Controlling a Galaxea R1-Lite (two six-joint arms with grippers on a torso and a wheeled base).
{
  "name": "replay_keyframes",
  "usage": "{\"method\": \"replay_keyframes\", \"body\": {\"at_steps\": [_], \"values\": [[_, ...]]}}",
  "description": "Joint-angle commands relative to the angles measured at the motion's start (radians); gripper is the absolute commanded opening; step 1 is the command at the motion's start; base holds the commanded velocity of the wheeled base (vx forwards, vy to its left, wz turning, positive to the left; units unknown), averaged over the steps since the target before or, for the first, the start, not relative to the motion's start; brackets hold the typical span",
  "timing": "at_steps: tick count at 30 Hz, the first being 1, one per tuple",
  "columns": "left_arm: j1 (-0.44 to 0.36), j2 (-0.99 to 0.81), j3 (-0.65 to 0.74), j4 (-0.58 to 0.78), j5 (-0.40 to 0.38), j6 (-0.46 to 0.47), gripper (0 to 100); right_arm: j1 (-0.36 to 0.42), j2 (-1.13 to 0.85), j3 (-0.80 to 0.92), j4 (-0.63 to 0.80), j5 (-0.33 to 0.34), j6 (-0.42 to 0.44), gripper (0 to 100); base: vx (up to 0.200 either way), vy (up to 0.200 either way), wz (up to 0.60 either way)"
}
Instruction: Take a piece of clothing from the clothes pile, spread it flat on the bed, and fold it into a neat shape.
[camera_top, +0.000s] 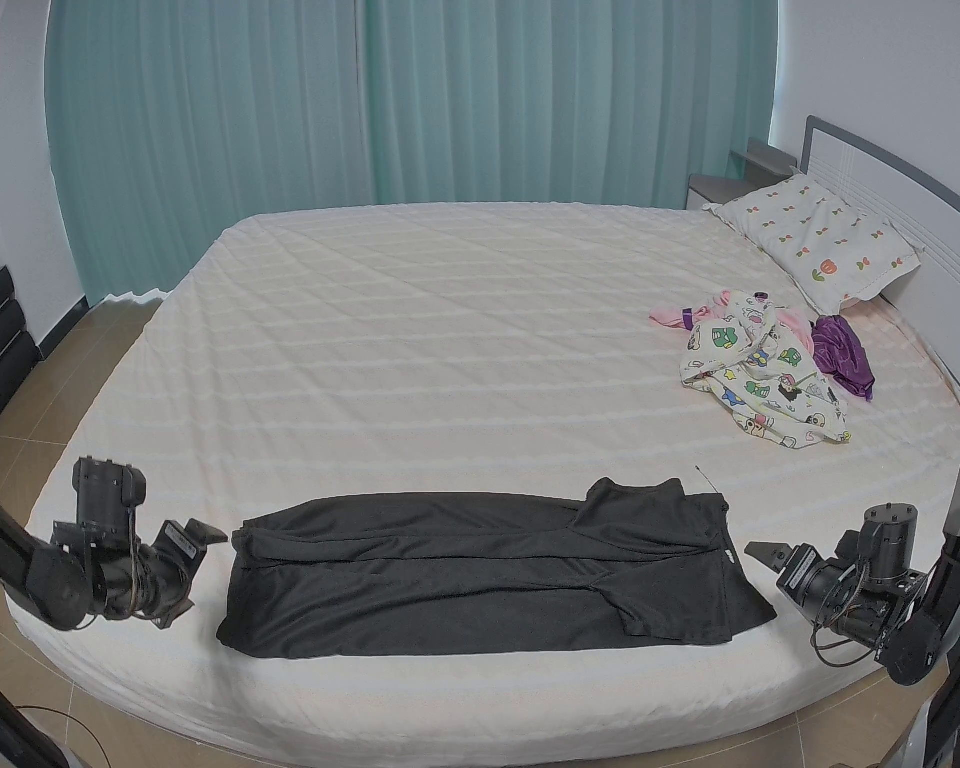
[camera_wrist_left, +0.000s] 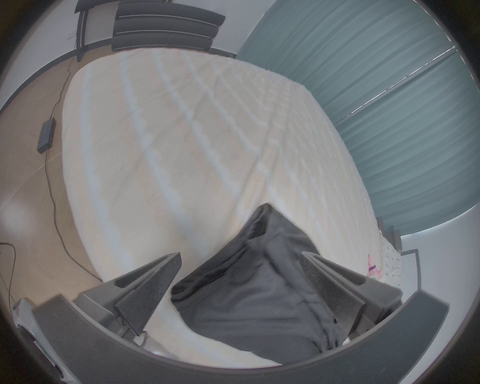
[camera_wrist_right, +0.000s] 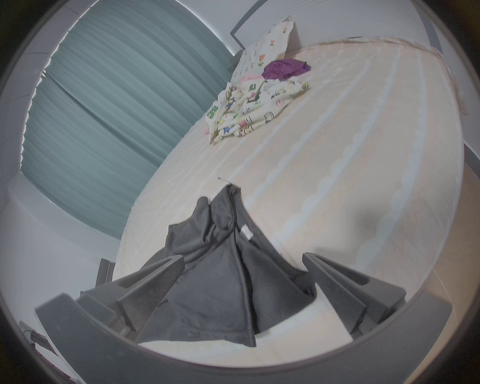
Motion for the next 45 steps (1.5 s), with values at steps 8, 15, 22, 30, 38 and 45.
{"method": "replay_keyframes", "body": {"at_steps": [8,15,22,30,38,45], "values": [[-0.127,0.078,-0.307,0.187,0.004,0.0,100,-0.066,-0.032,-0.173,0.072,0.002,-0.041,100,0.0,0.0,0.0],[-0.152,0.184,-0.342,0.19,0.025,-0.02,100,-0.03,-0.039,-0.175,0.115,0.003,-0.024,100,0.0,0.0,0.0],[-0.153,0.208,-0.389,0.24,0.045,-0.021,100,-0.03,-0.03,-0.155,0.113,0.045,-0.004,100,0.0,0.0,0.0],[-0.153,0.29,-0.437,0.248,0.097,-0.026,100,0.0,-0.03,-0.146,0.113,0.045,-0.002,100,0.0,0.0,0.0],[-0.158,0.293,-0.443,0.251,0.111,-0.049,0,0.017,-0.032,-0.143,0.113,0.046,-0.001,100,0.0,0.0,0.0],[-0.158,0.276,-0.442,0.251,0.128,-0.051,0,0.078,-0.033,-0.157,0.112,0.045,0.067,100,0.0,0.0,0.0]]}}
